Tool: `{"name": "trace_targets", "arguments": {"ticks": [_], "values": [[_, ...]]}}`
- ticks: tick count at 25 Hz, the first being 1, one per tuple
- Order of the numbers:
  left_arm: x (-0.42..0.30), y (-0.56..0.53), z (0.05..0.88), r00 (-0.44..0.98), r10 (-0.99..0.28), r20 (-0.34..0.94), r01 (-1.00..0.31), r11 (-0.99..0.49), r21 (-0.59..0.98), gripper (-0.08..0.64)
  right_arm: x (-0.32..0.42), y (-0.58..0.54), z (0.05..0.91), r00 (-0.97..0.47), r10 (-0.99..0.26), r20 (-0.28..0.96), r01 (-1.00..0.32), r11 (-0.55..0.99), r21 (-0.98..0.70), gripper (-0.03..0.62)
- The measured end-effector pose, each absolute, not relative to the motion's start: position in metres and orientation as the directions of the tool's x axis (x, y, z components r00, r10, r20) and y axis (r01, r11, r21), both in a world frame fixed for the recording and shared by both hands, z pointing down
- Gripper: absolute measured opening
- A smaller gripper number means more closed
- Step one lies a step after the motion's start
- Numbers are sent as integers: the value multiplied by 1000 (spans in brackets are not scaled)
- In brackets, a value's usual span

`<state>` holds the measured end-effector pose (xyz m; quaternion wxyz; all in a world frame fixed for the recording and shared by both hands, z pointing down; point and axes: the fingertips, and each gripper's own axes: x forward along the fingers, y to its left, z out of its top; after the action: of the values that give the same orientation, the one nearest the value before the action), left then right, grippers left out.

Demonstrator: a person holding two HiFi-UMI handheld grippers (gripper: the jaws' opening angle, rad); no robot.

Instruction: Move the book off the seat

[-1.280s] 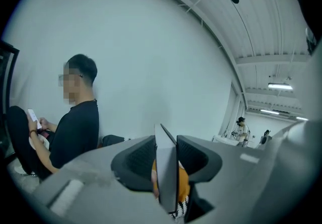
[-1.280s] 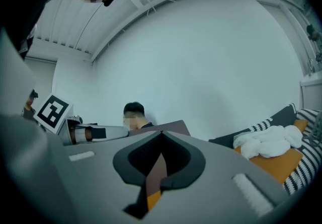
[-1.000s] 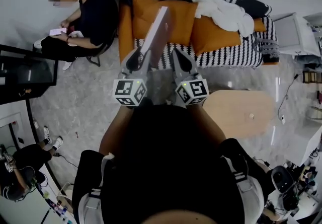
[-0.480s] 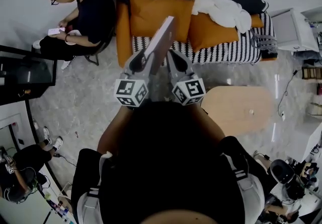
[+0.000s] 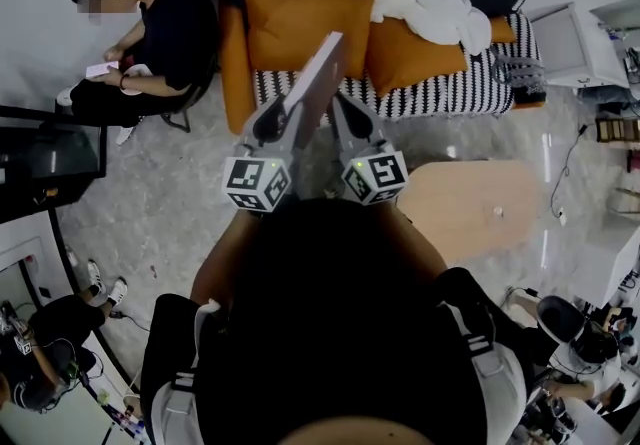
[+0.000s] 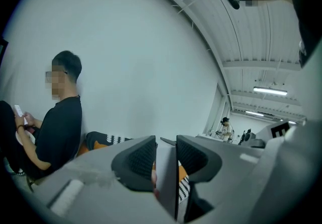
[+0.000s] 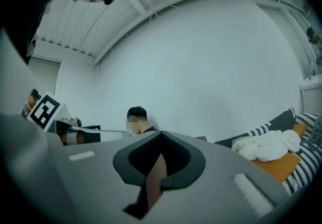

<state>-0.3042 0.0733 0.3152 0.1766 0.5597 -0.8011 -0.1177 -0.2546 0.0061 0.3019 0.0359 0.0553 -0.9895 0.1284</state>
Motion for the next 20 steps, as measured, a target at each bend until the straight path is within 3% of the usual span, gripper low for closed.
{"name": "trace_targets", "arguments": {"ticks": [20], "values": [[-279,32,317,-211,-968,136,-880,249,405,138,-223,-34,304,-973,-213,83,-228,943,-242,9]]}}
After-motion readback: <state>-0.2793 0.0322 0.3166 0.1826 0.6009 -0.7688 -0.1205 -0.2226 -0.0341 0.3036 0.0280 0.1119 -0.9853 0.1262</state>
